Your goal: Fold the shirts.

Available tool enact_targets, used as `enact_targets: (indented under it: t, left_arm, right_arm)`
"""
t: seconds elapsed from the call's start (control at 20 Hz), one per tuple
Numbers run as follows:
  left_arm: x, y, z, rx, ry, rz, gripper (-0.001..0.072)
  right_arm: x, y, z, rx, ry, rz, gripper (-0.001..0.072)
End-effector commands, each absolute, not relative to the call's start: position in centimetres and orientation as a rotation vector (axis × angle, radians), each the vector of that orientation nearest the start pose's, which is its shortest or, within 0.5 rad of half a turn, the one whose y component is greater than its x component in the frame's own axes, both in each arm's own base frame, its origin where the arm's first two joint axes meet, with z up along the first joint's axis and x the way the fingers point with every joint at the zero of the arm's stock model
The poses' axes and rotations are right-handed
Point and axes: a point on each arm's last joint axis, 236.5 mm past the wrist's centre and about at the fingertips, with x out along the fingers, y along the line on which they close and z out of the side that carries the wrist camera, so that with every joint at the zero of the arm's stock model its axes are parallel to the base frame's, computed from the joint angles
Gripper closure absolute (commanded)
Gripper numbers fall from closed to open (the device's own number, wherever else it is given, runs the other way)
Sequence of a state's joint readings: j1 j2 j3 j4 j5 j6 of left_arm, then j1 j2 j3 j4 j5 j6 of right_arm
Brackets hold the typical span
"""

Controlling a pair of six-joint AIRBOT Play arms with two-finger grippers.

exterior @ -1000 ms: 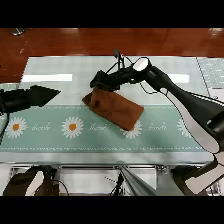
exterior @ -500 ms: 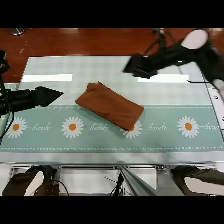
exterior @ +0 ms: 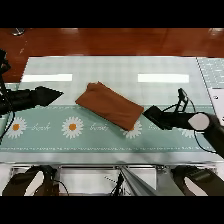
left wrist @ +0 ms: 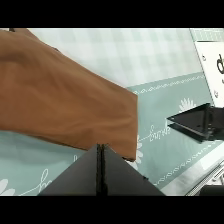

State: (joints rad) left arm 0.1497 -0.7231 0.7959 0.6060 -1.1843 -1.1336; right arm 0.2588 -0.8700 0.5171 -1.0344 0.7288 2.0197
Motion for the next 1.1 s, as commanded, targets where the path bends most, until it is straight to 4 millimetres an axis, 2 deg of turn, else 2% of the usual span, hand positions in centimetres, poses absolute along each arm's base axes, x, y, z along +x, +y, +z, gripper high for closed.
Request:
enact_targets:
  t: [0.0, 0.15, 0.3, 0.35, 0.4, 0.45, 0.5, 0.55, 0.6, 0.8, 0.9, 1.05]
  left_arm:
    - [29.2, -13.8, 14.5, -0.491, 0.804, -0.644, 0.0681]
    - [29.2, -13.8, 14.5, -0.492, 0.805, -0.644, 0.0682]
    - [29.2, -13.8, 14.5, -0.492, 0.805, -0.644, 0.0682]
    - [29.1, -13.8, 14.5, -0.491, 0.805, -0.644, 0.0681]
    - [29.2, -13.8, 14.5, -0.492, 0.805, -0.644, 0.0681]
    - [29.2, -13.8, 14.5, -0.492, 0.805, -0.644, 0.0681]
    - [29.2, -13.8, 14.5, -0.492, 0.805, -0.644, 0.0681]
    - [29.2, -13.8, 14.5, -0.492, 0.805, -0.644, 0.0681]
    - [29.2, -13.8, 14.5, -0.492, 0.805, -0.644, 0.0682]
    - [29.2, -13.8, 14.4, -0.491, 0.806, -0.644, 0.0681]
    - [29.2, -13.8, 14.4, -0.493, 0.809, -0.644, 0.0682]
    - [29.2, -13.8, 14.3, -0.493, 0.809, -0.644, 0.0681]
  right_arm:
    - [28.7, 18.4, -6.5, 0.933, 1.226, 0.088, 0.0094]
    - [29.2, 21.2, -8.7, 0.949, 1.346, 0.155, 0.0094]
    - [29.7, 23.7, -9.6, 0.973, 1.403, 0.218, 0.0095]
    - [30.0, 24.4, -9.7, 0.965, 1.411, 0.230, 0.0117]
    - [30.1, 25.3, -9.6, 0.948, 1.422, 0.255, 0.0172]
    - [30.3, 26.1, -9.4, 0.930, 1.430, 0.285, 0.0175]
    - [30.5, 27.0, -9.0, 0.902, 1.435, 0.331, 0.0218]
    - [31.0, 27.6, -8.1, 0.880, 1.432, 0.384, 0.0493]
    - [31.9, 28.2, -6.8, 0.852, 1.397, 0.440, 0.0688]
    - [36.0, 30.3, 0.3, 0.757, 1.272, 0.597, 0.0689]
    - [38.5, 30.9, 4.8, 0.708, 1.178, 0.647, 0.0689]
    - [41.7, 30.1, 11.7, 0.675, 1.052, 0.673, 0.0689]
